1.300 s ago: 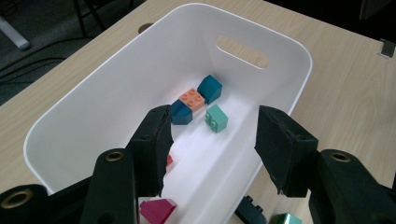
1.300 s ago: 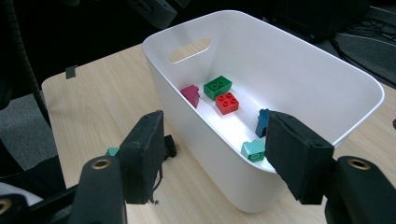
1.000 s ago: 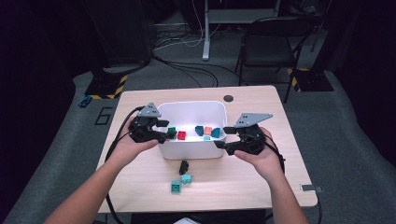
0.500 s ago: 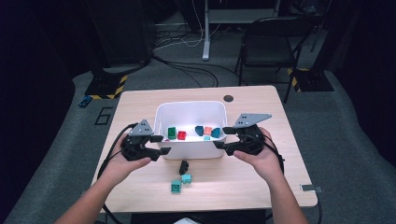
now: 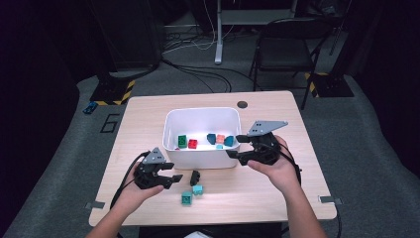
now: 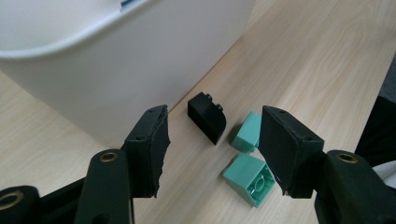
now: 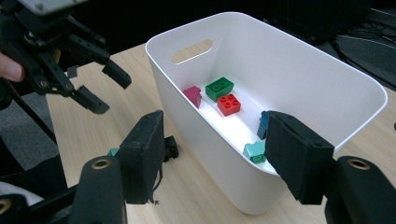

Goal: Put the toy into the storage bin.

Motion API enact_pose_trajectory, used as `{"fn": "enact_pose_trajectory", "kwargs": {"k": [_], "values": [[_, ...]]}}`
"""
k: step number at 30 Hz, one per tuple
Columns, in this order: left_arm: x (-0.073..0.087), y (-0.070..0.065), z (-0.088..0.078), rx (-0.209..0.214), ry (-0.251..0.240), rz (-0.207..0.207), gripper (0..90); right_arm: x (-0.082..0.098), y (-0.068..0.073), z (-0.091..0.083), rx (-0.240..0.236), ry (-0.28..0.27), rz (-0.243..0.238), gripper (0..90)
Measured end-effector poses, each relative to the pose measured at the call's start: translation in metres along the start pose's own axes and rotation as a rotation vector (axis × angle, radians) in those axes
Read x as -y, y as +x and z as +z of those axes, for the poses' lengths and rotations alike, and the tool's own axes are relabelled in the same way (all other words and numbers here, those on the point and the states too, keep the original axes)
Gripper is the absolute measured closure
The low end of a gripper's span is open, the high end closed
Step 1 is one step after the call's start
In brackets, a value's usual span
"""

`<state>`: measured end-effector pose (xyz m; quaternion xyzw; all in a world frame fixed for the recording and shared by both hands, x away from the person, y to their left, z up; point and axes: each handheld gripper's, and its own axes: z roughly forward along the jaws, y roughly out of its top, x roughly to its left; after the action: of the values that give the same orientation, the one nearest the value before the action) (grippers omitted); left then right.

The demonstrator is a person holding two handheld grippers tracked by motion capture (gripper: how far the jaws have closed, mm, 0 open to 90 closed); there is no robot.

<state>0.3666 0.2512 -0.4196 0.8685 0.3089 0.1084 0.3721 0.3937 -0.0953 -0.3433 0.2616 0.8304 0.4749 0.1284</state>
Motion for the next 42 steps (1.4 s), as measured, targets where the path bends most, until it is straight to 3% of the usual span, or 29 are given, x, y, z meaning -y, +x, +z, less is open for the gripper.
{"fn": "enact_pose_trajectory", "kwargs": {"k": [7,13,27,42], "values": [[0.018,-0.006,0.021,0.044,0.017,-0.038,40.8,0.000,0.000,0.000,0.000,-0.001,-0.003,37.3],[0.031,-0.012,0.034,0.052,0.027,-0.048,41.0,0.000,-0.001,0.000,0.001,0.000,0.000,37.3],[0.052,-0.018,0.048,0.020,0.025,-0.098,39.0,0.000,0.001,0.001,-0.001,-0.001,-0.007,37.3],[0.051,-0.033,0.070,-0.012,0.069,-0.073,35.3,0.000,0.000,0.001,0.001,-0.002,-0.005,37.3]]}}
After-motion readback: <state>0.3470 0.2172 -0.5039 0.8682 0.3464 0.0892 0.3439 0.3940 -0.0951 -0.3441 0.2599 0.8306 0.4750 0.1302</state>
